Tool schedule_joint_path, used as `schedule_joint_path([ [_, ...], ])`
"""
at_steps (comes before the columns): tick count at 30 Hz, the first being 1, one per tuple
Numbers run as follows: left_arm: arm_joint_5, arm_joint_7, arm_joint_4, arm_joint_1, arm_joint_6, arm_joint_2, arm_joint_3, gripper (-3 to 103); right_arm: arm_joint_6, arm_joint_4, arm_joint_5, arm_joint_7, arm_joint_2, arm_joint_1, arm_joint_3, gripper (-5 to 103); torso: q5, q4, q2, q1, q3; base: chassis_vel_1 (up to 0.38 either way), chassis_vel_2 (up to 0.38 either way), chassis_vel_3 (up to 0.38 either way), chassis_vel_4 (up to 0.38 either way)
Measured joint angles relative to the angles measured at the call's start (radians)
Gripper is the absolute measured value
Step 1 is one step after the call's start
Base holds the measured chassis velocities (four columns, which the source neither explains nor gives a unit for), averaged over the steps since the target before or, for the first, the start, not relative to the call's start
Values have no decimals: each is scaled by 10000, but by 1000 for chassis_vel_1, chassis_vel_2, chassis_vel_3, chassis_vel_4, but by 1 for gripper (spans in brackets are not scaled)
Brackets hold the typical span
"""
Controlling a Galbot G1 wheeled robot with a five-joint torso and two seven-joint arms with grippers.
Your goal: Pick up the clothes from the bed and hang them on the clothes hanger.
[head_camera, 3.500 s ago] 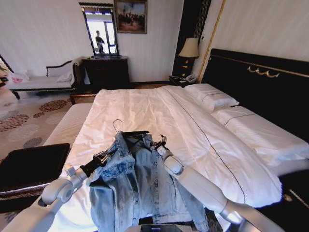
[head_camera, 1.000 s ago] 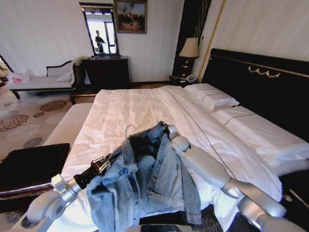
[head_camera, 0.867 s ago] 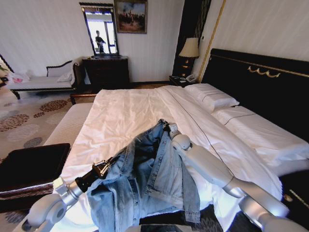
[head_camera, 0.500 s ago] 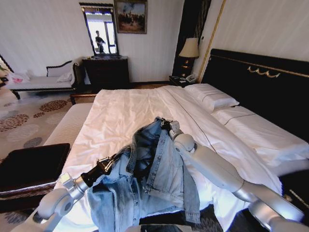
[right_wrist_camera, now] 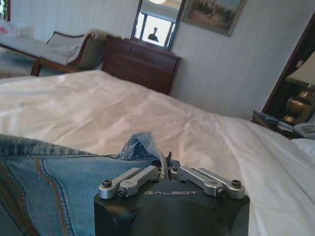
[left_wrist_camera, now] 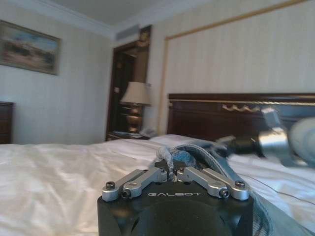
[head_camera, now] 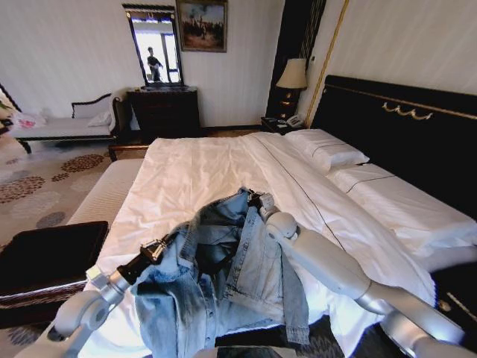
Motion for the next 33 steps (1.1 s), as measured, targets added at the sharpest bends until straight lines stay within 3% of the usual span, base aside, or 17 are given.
schedule_joint_path([
  [10, -357, -100, 1452, -847, -112, -427, 446, 3, 180, -1289, -159, -517, 894, 565, -869, 1, -1, 0, -1, 0, 0, 0, 0, 0, 0],
  [19, -745, -146, 3306, -1720, -261, -626, 830, 3, 682, -3239, -674, -770, 2586, 1170, -1750, 1, -1, 3, -2, 1, 0, 0, 0, 0, 0],
  [26, -792, -331, 3827, -2094, -353, -580, 929, 0, 763, -3982, -769, -877, 3010, 1518, -2027, -2, -2, 0, -2, 1, 1, 0, 0, 0, 0],
  [27, -781, -411, 3830, -2099, -369, -578, 929, 4, 747, -4010, -772, -943, 3019, 1542, -2063, -2, -1, 0, -2, 1, 1, 0, 0, 0, 0],
  [30, -671, -695, 3620, -1932, -431, -608, 795, 20, 692, -3959, -816, -1228, 2917, 1548, -2101, 14, 3, 5, -2, 2, 0, 0, 0, 0, 0],
  [32, -613, -772, 3514, -1852, -439, -634, 737, 20, 692, -3888, -855, -1281, 2833, 1541, -2100, 19, 3, 7, -1, 1, -1, 0, 0, 0, 0],
  [33, -520, -862, 3406, -1760, -451, -660, 679, 26, 692, -3776, -879, -1325, 2707, 1511, -2092, 25, 2, 6, -1, 0, -2, 0, 0, 0, 0],
])
